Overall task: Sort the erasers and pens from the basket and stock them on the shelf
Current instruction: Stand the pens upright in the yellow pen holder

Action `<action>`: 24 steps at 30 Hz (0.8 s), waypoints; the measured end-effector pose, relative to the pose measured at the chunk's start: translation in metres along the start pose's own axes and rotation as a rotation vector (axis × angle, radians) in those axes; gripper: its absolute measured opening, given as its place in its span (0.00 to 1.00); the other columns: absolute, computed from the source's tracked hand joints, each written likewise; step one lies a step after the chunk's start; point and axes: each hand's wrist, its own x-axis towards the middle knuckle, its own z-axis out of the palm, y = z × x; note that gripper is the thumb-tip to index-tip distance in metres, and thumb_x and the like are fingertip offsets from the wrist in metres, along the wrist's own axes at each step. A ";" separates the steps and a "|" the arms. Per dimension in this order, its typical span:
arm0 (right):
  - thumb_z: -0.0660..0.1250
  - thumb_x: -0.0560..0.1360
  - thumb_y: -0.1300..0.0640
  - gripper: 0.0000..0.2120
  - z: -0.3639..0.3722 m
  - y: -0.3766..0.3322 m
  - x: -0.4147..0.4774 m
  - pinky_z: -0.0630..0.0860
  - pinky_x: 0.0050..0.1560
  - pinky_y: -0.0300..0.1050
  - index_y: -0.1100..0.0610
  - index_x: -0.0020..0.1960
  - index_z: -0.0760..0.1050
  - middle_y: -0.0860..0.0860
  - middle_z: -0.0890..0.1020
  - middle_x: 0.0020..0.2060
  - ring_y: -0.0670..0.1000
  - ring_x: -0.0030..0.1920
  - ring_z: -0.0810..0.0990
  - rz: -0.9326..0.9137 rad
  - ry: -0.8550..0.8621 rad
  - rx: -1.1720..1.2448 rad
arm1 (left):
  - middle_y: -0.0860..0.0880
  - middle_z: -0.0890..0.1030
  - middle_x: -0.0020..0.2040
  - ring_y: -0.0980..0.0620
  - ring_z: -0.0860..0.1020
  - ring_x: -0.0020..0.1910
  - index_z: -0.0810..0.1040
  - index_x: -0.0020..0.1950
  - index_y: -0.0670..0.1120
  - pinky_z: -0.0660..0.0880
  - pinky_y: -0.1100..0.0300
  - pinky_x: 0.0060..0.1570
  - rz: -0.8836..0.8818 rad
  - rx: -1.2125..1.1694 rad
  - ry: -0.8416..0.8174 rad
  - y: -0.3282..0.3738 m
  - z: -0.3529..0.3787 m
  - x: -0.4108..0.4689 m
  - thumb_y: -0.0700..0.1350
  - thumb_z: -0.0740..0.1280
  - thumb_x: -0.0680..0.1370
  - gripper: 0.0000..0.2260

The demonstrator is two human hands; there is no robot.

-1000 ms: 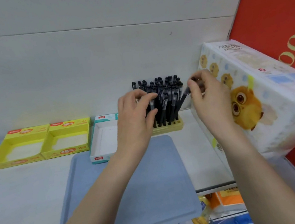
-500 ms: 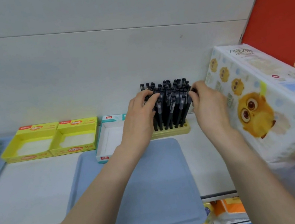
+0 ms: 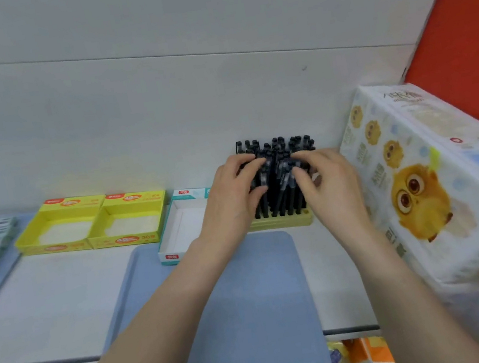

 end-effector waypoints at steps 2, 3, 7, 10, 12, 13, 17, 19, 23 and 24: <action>0.68 0.77 0.56 0.12 0.004 0.002 0.003 0.72 0.52 0.45 0.53 0.60 0.80 0.51 0.80 0.50 0.53 0.51 0.77 -0.019 0.000 -0.006 | 0.47 0.75 0.61 0.46 0.74 0.59 0.77 0.65 0.46 0.69 0.58 0.62 -0.003 -0.001 0.023 0.000 0.000 0.001 0.42 0.73 0.73 0.20; 0.69 0.76 0.57 0.11 0.005 0.002 0.004 0.70 0.52 0.44 0.53 0.58 0.81 0.51 0.80 0.50 0.53 0.52 0.77 -0.029 0.009 -0.007 | 0.47 0.75 0.61 0.46 0.73 0.59 0.77 0.64 0.46 0.69 0.57 0.62 0.000 0.017 0.043 0.000 0.000 0.002 0.43 0.73 0.73 0.20; 0.68 0.75 0.60 0.10 0.005 -0.001 0.012 0.72 0.52 0.46 0.49 0.53 0.81 0.47 0.81 0.48 0.52 0.51 0.77 -0.037 -0.052 0.004 | 0.46 0.75 0.60 0.44 0.70 0.61 0.79 0.61 0.49 0.68 0.55 0.62 0.053 0.100 0.077 0.004 0.003 0.009 0.53 0.72 0.73 0.19; 0.67 0.75 0.60 0.09 0.000 -0.002 0.019 0.75 0.50 0.49 0.49 0.52 0.80 0.46 0.83 0.47 0.53 0.50 0.78 -0.004 -0.116 -0.043 | 0.47 0.76 0.57 0.44 0.72 0.60 0.81 0.54 0.50 0.71 0.49 0.58 0.059 0.122 0.062 0.013 0.008 0.016 0.53 0.72 0.71 0.14; 0.66 0.75 0.59 0.09 -0.006 0.000 0.022 0.75 0.50 0.47 0.49 0.52 0.80 0.45 0.83 0.47 0.54 0.52 0.78 0.011 -0.133 -0.069 | 0.48 0.75 0.56 0.45 0.72 0.58 0.80 0.54 0.51 0.72 0.50 0.56 -0.014 0.123 0.094 0.016 0.008 0.020 0.50 0.73 0.71 0.12; 0.67 0.74 0.58 0.10 -0.009 0.001 0.022 0.75 0.51 0.46 0.49 0.54 0.79 0.46 0.83 0.47 0.54 0.53 0.78 0.016 -0.145 -0.076 | 0.48 0.75 0.57 0.45 0.71 0.58 0.79 0.56 0.51 0.71 0.51 0.57 -0.057 0.108 0.096 0.017 0.006 0.022 0.50 0.73 0.71 0.15; 0.71 0.72 0.55 0.21 -0.009 -0.003 0.025 0.72 0.61 0.48 0.51 0.65 0.76 0.50 0.76 0.59 0.54 0.60 0.74 -0.009 -0.218 -0.065 | 0.48 0.73 0.62 0.47 0.69 0.62 0.74 0.66 0.48 0.66 0.58 0.63 -0.072 0.066 0.022 0.014 0.004 0.022 0.48 0.74 0.72 0.23; 0.71 0.73 0.57 0.20 -0.004 -0.007 0.029 0.70 0.59 0.44 0.53 0.65 0.77 0.50 0.75 0.58 0.53 0.59 0.74 -0.027 -0.241 -0.056 | 0.47 0.74 0.62 0.46 0.69 0.63 0.76 0.65 0.47 0.66 0.57 0.64 -0.062 0.091 -0.010 0.012 0.004 0.024 0.47 0.73 0.73 0.21; 0.69 0.75 0.52 0.14 -0.005 -0.007 0.032 0.67 0.57 0.42 0.52 0.60 0.79 0.50 0.75 0.56 0.53 0.59 0.69 -0.030 -0.119 -0.170 | 0.46 0.76 0.61 0.45 0.69 0.64 0.79 0.62 0.46 0.65 0.57 0.65 -0.022 0.154 -0.003 0.007 0.003 0.029 0.47 0.74 0.72 0.20; 0.67 0.76 0.50 0.16 -0.003 -0.004 0.031 0.67 0.62 0.46 0.53 0.62 0.78 0.52 0.75 0.59 0.56 0.63 0.67 -0.047 -0.088 -0.218 | 0.45 0.75 0.63 0.42 0.68 0.67 0.78 0.63 0.44 0.65 0.55 0.67 0.013 0.185 -0.008 0.004 0.005 0.030 0.47 0.74 0.72 0.21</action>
